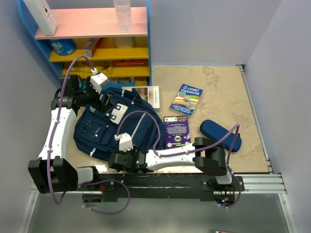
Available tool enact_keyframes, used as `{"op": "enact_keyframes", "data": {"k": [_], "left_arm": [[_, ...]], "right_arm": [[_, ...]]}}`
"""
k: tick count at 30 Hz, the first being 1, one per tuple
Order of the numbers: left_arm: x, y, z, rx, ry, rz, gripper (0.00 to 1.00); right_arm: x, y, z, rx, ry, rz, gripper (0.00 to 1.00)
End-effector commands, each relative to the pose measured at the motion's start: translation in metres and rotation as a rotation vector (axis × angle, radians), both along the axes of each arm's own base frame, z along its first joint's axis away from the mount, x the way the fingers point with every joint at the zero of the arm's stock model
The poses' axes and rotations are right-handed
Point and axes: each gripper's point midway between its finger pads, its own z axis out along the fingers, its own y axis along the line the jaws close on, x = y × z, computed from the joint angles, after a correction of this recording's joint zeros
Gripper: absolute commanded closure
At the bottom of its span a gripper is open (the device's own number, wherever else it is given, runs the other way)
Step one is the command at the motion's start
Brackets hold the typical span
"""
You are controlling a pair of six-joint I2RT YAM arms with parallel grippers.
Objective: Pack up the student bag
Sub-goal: Zip the student bag at the center of the board.
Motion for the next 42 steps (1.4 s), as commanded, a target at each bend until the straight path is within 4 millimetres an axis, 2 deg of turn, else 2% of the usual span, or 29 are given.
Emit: {"op": "enact_keyframes", "data": {"k": [1,3,7,14,18,24,25,28,29,30,33,34,36,37,38,40,42], "left_arm": [[-0.017,-0.006,0.013,0.012,-0.057,-0.066,0.0],[-0.022,-0.005,0.012,0.026,-0.062,-0.073,0.0],[-0.032,-0.004,0.009,0.053,-0.076,-0.087,0.0],[-0.036,-0.005,-0.004,0.052,-0.045,-0.115,0.0],[-0.037,-0.006,-0.009,0.053,-0.037,-0.129,0.01],[-0.043,-0.003,-0.024,0.074,-0.017,-0.146,0.02],[-0.045,-0.003,-0.03,0.077,-0.001,-0.149,0.02],[-0.053,0.0,-0.048,0.104,0.034,-0.176,0.02],[-0.056,0.001,-0.054,0.107,0.054,-0.18,0.02],[-0.058,0.003,-0.06,0.127,0.056,-0.195,0.02],[-0.071,0.009,-0.089,0.182,0.12,-0.224,0.04],[-0.076,0.013,-0.103,0.202,0.159,-0.225,0.05],[-0.084,0.024,-0.114,0.261,0.209,-0.227,0.13],[-0.086,0.027,-0.111,0.269,0.207,-0.235,0.14],[-0.095,0.028,-0.111,0.266,0.226,-0.244,0.16],[-0.1,0.029,-0.102,0.29,0.172,-0.275,0.16],[-0.108,0.021,-0.095,0.281,0.134,-0.338,0.14]], "right_arm": [[0.01,0.003,0.017,0.008,-0.055,-0.104,0.39],[0.014,0.009,0.018,0.027,-0.081,-0.116,0.42],[0.022,0.016,0.012,0.017,-0.116,-0.156,0.54],[0.034,0.018,0.011,0.047,-0.16,-0.247,0.55],[0.039,0.016,0.003,0.037,-0.18,-0.293,0.58],[0.048,0.015,-0.002,0.045,-0.227,-0.348,0.79],[0.049,0.014,-0.003,0.044,-0.228,-0.358,0.86],[0.05,0.008,0.006,0.042,-0.246,-0.361,1.0],[0.05,0.002,0.005,0.033,-0.249,-0.361,1.0],[0.049,0.0,0.016,0.058,-0.246,-0.365,1.0],[0.041,-0.009,0.019,0.059,-0.255,-0.334,1.0],[0.037,-0.011,0.027,0.069,-0.26,-0.317,1.0],[0.032,-0.02,0.02,0.046,-0.246,-0.303,1.0],[0.029,-0.021,0.027,0.058,-0.236,-0.295,1.0],[0.027,-0.027,0.024,0.046,-0.239,-0.288,1.0],[0.023,-0.031,0.035,0.072,-0.231,-0.28,1.0],[0.02,-0.034,0.031,0.083,-0.215,-0.26,1.0]]}}
